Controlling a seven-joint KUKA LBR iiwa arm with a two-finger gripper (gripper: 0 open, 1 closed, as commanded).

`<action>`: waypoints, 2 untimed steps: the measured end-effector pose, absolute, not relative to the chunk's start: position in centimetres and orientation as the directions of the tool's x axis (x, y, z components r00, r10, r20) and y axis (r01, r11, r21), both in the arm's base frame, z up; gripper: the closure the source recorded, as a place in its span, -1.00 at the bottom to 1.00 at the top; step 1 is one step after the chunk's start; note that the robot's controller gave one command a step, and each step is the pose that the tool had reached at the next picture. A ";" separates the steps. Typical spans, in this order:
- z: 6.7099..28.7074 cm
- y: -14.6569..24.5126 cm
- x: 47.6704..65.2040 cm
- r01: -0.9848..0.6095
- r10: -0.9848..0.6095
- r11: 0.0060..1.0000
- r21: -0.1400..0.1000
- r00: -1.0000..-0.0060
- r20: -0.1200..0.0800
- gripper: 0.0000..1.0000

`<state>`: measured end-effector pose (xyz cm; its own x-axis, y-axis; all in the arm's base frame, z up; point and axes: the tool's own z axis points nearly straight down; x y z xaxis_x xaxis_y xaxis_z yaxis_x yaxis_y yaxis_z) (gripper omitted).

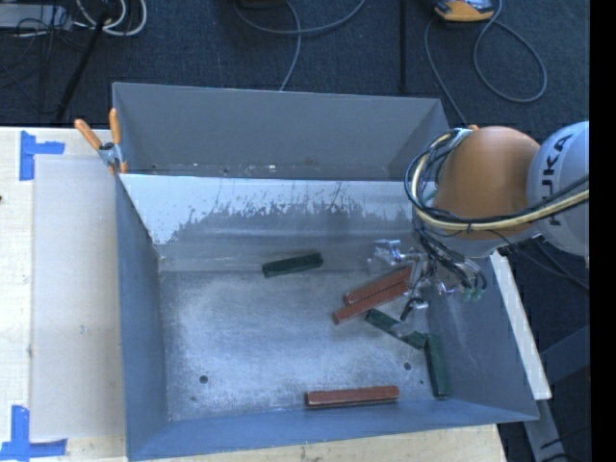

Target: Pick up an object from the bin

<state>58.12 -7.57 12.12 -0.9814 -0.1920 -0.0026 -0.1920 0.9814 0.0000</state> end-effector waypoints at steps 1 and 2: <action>7.0 -11.5 59.8 0.311 0.311 0.950 0.001 -0.950 0.005 -1.00; 7.4 -11.5 60.0 0.310 0.310 0.951 0.001 -0.951 0.000 1.00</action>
Offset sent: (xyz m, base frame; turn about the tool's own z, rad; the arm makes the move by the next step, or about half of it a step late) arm 0.0169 -0.0392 -0.0512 0.5074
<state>59.98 -11.54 7.43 -0.9506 0.3103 0.0002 0.3103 0.9506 0.0015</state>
